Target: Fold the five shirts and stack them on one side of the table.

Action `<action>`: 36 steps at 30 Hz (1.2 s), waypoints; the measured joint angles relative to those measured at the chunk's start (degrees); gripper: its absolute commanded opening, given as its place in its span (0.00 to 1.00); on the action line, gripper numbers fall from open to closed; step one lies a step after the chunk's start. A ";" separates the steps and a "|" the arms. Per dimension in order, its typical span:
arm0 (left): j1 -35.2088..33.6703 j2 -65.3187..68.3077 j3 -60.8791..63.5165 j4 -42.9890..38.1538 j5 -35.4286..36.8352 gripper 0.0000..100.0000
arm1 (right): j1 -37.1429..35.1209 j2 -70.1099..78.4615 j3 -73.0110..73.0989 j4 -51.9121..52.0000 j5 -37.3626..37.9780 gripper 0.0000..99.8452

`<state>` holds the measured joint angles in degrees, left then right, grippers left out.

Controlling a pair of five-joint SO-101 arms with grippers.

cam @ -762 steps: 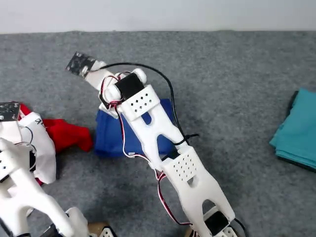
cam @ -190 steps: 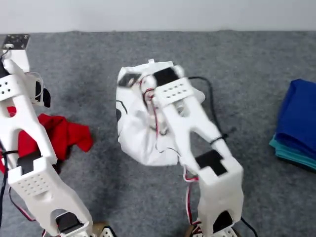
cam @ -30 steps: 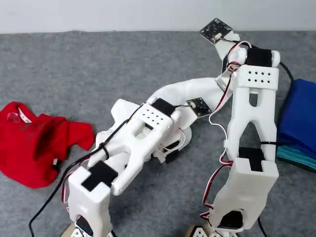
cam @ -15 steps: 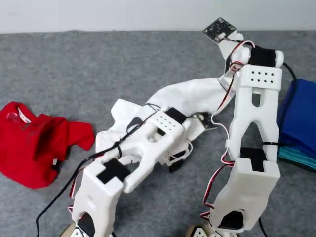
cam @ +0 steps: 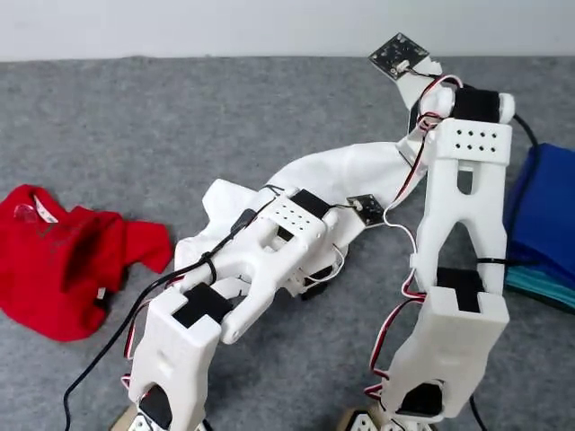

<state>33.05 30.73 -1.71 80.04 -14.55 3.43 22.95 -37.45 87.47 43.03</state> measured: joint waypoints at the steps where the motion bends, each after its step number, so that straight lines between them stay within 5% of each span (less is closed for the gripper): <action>1: 0.00 0.00 0.00 0.00 0.26 0.01 | 0.09 0.00 0.00 0.35 0.00 0.01; 8: -0.97 -2.73 -0.70 4.22 -0.26 0.01 | 1.41 -0.26 0.00 8.18 0.00 0.01; 14: -5.45 -20.75 -0.70 8.62 -2.99 0.01 | 1.41 -5.63 0.00 13.01 -0.44 0.01; 27: -27.08 -59.60 -0.70 8.97 -4.40 0.01 | 7.82 -22.86 0.00 13.01 -12.84 0.01; 36: -35.52 -73.93 -0.70 -8.79 -10.73 0.01 | 8.18 -40.79 0.00 8.09 -13.36 0.01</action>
<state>-2.46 -43.21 -2.42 71.25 -25.27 11.60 -17.85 -37.45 95.56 29.67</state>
